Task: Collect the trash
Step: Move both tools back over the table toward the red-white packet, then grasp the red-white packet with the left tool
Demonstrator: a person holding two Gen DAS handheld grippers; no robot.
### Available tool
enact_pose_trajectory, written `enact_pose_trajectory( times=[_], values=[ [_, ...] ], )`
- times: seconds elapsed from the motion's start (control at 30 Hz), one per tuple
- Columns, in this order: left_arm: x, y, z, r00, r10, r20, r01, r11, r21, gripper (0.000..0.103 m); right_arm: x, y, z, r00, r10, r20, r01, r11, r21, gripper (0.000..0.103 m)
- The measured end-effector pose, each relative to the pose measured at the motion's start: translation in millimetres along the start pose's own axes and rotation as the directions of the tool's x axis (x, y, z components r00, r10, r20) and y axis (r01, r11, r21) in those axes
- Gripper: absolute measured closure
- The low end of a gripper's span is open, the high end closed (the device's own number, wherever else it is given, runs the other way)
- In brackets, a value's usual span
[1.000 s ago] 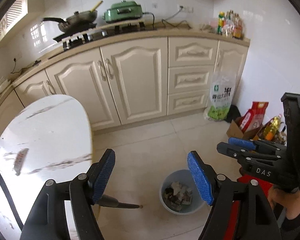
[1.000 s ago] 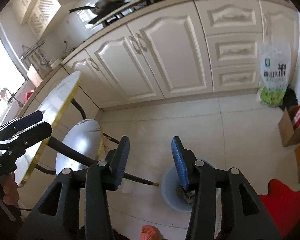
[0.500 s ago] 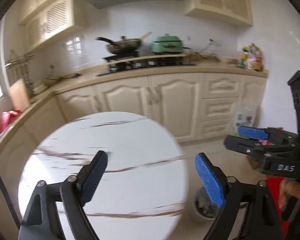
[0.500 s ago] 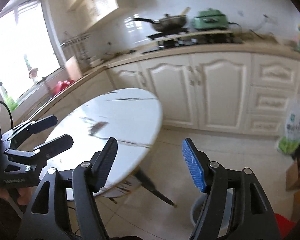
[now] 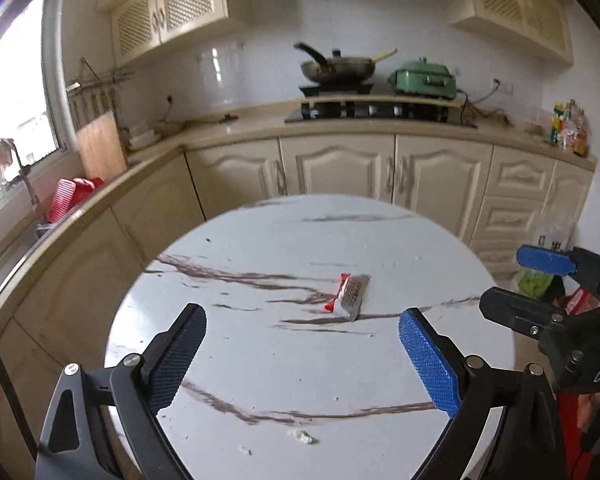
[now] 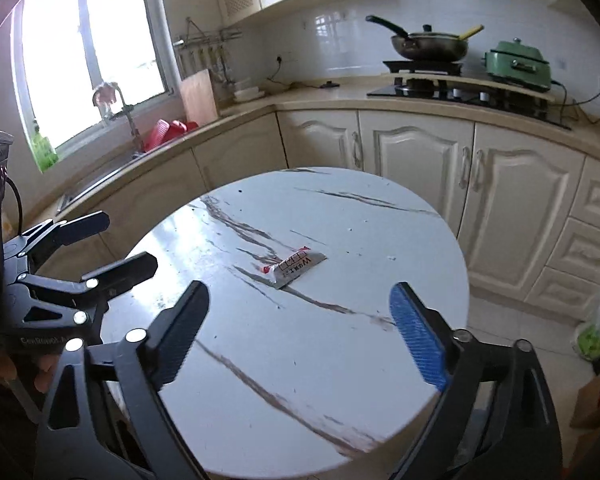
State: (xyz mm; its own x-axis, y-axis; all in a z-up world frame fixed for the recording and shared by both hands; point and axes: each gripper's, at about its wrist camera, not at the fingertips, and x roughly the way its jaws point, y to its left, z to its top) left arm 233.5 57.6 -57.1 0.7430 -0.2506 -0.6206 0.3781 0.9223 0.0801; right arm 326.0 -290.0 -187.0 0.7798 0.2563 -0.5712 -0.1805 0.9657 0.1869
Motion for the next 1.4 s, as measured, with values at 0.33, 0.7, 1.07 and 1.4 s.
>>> enact_pose_trajectory(
  times=[0.33, 0.7, 1.07, 1.4],
  values=[
    [95, -28, 28, 0.982, -0.075, -0.173, 0.093, 0.991, 0.096, 0.010, 36, -41, -5, 0.998, -0.034, -0.051, 0.037, 0.998, 0.057, 0.010],
    [194, -33, 62, 0.946, -0.119, -0.302, 0.141, 0.988, 0.054, 0.044, 56, -85, -12, 0.997, -0.032, -0.075, 0.040, 0.993, 0.109, 0.010],
    [207, -34, 62, 0.946, -0.152, -0.287, 0.175, 0.983, 0.055, 0.093, 51, -90, -10, 0.998, -0.017, -0.065, 0.024, 0.993, 0.115, 0.010],
    [119, -27, 40, 0.987, -0.075, -0.141, 0.083, 0.995, 0.053, 0.097, 13, -83, -17, 0.999, -0.030, -0.017, 0.032, 0.993, 0.115, 0.010]
  ],
)
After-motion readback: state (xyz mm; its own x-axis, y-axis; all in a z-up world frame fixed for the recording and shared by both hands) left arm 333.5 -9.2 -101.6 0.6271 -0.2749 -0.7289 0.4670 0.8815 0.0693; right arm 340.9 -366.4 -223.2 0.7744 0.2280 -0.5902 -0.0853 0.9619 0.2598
